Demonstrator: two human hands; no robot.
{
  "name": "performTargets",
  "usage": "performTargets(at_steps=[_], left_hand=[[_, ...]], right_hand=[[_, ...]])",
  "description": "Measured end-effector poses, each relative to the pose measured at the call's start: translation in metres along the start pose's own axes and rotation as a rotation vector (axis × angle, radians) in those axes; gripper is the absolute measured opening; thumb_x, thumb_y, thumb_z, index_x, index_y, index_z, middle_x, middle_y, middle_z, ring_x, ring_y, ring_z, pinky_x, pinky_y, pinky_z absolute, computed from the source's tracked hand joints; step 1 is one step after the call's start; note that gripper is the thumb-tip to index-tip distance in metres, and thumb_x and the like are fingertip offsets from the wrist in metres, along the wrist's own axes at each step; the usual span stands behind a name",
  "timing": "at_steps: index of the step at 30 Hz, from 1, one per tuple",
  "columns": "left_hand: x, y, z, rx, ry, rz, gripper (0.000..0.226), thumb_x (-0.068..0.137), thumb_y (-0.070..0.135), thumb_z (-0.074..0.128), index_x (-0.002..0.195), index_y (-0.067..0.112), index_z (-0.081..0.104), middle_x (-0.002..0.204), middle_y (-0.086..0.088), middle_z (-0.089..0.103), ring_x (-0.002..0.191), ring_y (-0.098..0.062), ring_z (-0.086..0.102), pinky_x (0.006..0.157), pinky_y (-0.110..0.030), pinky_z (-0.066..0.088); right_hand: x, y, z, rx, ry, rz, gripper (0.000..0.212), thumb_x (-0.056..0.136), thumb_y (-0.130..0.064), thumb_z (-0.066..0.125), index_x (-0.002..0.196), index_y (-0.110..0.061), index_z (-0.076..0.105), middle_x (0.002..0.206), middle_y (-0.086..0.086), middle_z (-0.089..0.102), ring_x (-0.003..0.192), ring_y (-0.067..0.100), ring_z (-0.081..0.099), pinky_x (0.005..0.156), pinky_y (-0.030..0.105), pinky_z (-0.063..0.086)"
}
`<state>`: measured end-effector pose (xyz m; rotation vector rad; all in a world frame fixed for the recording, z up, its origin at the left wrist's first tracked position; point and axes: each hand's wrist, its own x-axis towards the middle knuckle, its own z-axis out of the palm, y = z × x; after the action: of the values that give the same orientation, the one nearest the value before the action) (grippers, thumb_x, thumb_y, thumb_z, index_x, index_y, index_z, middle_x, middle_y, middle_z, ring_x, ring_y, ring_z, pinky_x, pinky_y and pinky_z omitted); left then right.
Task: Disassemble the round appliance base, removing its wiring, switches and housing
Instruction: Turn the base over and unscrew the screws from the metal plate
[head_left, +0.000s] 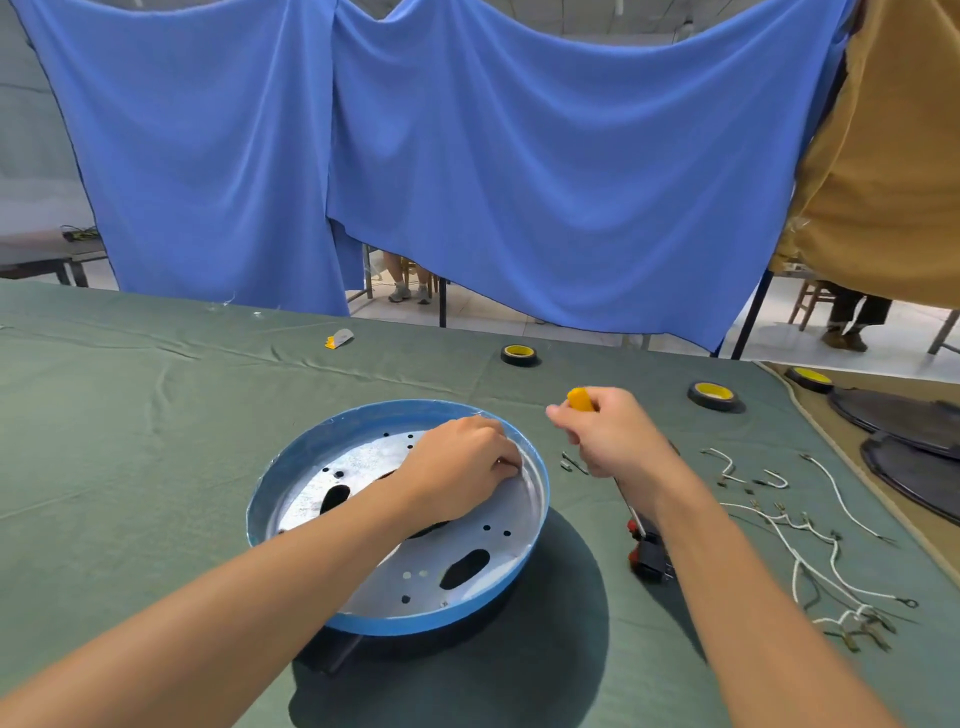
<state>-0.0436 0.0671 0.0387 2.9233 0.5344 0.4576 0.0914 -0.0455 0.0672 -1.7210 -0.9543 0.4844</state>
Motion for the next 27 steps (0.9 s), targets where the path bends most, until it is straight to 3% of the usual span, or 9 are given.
performTargets(at_steps=[5, 9, 16, 27], left_hand=[[0.000, 0.001, -0.001, 0.037, 0.014, 0.012, 0.028, 0.099, 0.026, 0.047, 0.112, 0.026, 0.072, 0.119, 0.005, 0.065, 0.111, -0.016, 0.053, 0.091, -0.039, 0.047], [0.000, 0.002, -0.002, 0.037, 0.014, 0.000, 0.026, 0.099, 0.029, 0.049, 0.111, 0.022, 0.071, 0.114, 0.003, 0.064, 0.105, -0.016, 0.055, 0.086, -0.032, 0.048], [0.001, -0.001, -0.004, -0.014, 0.007, -0.016, 0.023, 0.097, 0.028, 0.055, 0.112, 0.021, 0.071, 0.115, 0.004, 0.064, 0.106, -0.016, 0.055, 0.089, -0.036, 0.049], [0.001, 0.001, -0.001, 0.188, 0.059, 0.074, 0.032, 0.101, 0.035, 0.043, 0.112, 0.027, 0.072, 0.118, 0.005, 0.065, 0.110, -0.017, 0.055, 0.089, -0.035, 0.046]], right_hand=[[-0.001, 0.007, 0.008, -0.265, -0.126, 0.082, 0.025, 0.088, -0.022, 0.065, 0.071, -0.014, 0.048, 0.060, 0.004, 0.040, 0.053, 0.017, 0.029, 0.047, 0.028, 0.024], [-0.003, 0.010, 0.011, -0.219, -0.174, 0.082, 0.012, 0.090, -0.019, 0.061, 0.080, -0.014, 0.056, 0.070, 0.010, 0.044, 0.051, 0.015, 0.027, 0.043, 0.026, 0.021], [-0.004, 0.015, 0.013, -0.133, -0.154, 0.114, 0.013, 0.092, -0.020, 0.060, 0.081, -0.015, 0.058, 0.073, 0.011, 0.043, 0.044, 0.012, 0.023, 0.041, 0.021, 0.017], [-0.008, 0.018, 0.008, -0.007, -0.169, 0.195, 0.018, 0.092, -0.025, 0.063, 0.083, -0.009, 0.060, 0.067, 0.006, 0.049, 0.046, 0.012, 0.021, 0.044, 0.025, 0.015]])
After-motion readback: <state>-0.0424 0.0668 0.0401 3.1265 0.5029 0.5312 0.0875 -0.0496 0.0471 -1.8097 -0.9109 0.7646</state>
